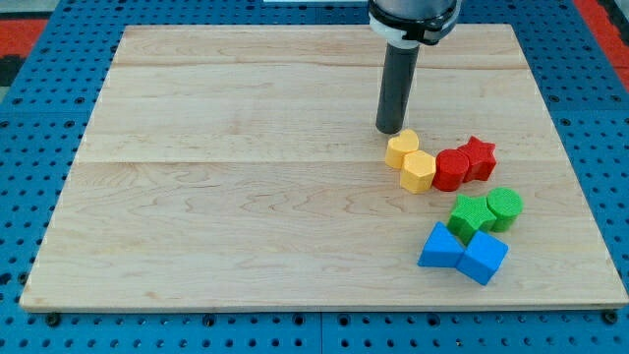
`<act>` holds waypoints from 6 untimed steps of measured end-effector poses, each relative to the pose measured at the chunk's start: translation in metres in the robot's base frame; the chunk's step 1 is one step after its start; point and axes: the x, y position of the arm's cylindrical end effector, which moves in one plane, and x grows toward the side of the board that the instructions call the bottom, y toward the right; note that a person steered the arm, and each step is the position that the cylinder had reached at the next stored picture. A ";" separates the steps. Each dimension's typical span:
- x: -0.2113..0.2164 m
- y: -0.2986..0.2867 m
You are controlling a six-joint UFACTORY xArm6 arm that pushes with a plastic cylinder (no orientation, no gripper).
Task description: Move your arm to the center right
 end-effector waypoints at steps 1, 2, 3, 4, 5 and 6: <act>0.000 0.033; 0.000 0.079; 0.000 0.123; 0.000 0.136; 0.000 0.158; 0.002 0.166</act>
